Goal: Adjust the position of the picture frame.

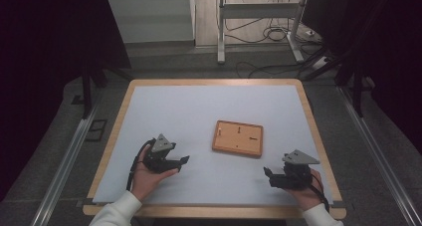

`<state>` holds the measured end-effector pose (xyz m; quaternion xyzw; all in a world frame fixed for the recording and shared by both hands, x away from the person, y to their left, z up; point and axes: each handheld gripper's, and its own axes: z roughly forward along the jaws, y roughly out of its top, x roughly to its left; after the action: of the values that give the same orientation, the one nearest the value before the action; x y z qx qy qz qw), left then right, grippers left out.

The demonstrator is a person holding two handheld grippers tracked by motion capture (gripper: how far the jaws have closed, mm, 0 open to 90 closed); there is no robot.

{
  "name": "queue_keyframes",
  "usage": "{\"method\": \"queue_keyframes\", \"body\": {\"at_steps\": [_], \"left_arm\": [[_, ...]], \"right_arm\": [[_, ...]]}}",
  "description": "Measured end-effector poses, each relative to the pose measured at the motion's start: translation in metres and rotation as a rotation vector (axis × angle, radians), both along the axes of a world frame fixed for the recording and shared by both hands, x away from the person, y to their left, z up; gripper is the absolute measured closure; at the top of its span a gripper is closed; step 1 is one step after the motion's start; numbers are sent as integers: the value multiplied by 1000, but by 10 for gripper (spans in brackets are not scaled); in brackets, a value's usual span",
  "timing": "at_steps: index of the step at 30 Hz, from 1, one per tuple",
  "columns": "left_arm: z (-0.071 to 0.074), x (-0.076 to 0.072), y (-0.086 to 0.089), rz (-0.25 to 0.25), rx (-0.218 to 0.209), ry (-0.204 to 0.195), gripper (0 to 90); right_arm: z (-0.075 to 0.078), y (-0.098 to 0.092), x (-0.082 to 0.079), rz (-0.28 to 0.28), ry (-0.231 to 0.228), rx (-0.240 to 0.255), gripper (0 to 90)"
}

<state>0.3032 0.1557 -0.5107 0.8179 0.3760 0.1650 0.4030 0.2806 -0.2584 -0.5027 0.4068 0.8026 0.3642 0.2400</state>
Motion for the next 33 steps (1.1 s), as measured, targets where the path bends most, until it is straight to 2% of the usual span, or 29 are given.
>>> {"method": "queue_keyframes", "body": {"at_steps": [4, 7, 12, 21, 33], "left_arm": [[2, 11, -16, -6, -12, -1, 271], [4, 16, -29, -13, 8, -5, 285], [4, 29, -47, -22, 4, 4, 290], [10, 53, -66, -62, -25, 22, 295], [2, 76, -93, -57, -35, 11, 334]], "right_arm": [[-1, -4, 3, -18, 8, 4, 118], [-1, -3, 5, -24, 9, 5, 118], [-3, 0, 6, -8, 13, -12, 118], [-3, -2, 6, -14, 12, -19, 118], [-2, -6, 4, -35, 8, -16, 119]]}}
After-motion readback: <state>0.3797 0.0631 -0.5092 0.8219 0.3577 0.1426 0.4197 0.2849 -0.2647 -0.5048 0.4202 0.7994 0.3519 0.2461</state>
